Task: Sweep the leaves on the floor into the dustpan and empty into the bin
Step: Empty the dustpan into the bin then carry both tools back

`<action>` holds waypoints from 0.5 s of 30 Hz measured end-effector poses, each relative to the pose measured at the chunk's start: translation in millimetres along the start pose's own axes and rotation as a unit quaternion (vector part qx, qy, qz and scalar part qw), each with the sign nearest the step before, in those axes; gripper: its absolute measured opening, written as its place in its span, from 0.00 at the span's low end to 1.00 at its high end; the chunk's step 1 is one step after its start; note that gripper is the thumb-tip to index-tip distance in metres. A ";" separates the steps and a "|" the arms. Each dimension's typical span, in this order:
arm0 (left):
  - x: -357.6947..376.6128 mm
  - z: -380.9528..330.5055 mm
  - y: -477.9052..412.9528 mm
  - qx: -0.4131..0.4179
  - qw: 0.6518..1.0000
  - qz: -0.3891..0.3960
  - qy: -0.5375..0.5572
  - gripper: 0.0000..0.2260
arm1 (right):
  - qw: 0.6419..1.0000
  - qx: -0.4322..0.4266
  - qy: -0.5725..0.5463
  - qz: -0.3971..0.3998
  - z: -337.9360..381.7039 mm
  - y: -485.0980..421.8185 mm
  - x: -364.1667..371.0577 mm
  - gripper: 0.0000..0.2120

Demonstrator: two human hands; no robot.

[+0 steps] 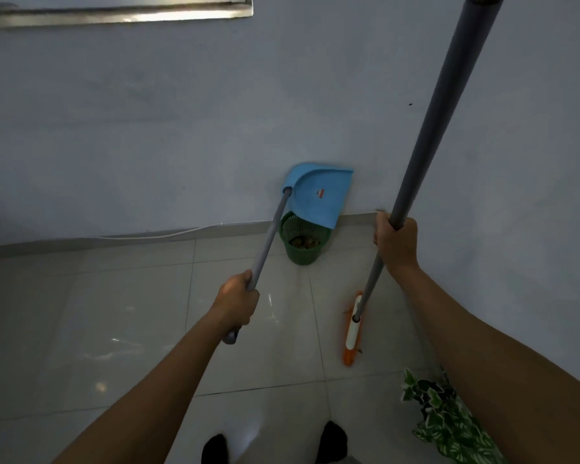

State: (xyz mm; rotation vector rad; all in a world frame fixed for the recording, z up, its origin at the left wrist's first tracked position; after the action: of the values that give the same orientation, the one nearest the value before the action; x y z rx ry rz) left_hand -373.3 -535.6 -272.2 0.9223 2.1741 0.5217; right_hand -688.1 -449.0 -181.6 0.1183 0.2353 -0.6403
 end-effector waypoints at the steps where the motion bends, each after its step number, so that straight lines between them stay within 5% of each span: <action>1: -8.0 1.6 1.1 0.000 0.999 0.020 0.032 0.12 | 1.000 -0.001 0.002 -0.014 2.8 6.7 2.4 0.08; 8: -75.8 -1.7 19.3 0.033 0.992 0.116 0.029 0.05 | 0.993 -0.004 -0.003 -0.117 33.5 70.0 35.5 0.10; 15: -121.0 22.1 50.1 0.028 0.979 0.195 -0.049 0.10 | 0.978 0.045 -0.031 -0.201 47.6 152.4 73.6 0.11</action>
State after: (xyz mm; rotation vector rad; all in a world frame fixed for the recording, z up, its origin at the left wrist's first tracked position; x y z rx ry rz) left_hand -274.1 -590.2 -202.8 1.3878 1.9331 0.5859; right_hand -530.4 -378.7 -148.6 0.1395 0.1709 -1.0565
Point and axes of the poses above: each hand's wrist, its own y-axis away from the middle knuckle, its own x-axis out of the palm, z = x × y, the point moved 10 cm from there along -y, towards the middle knuckle, and after that the axes turned 14 degrees about z, right-handed, at the moved point
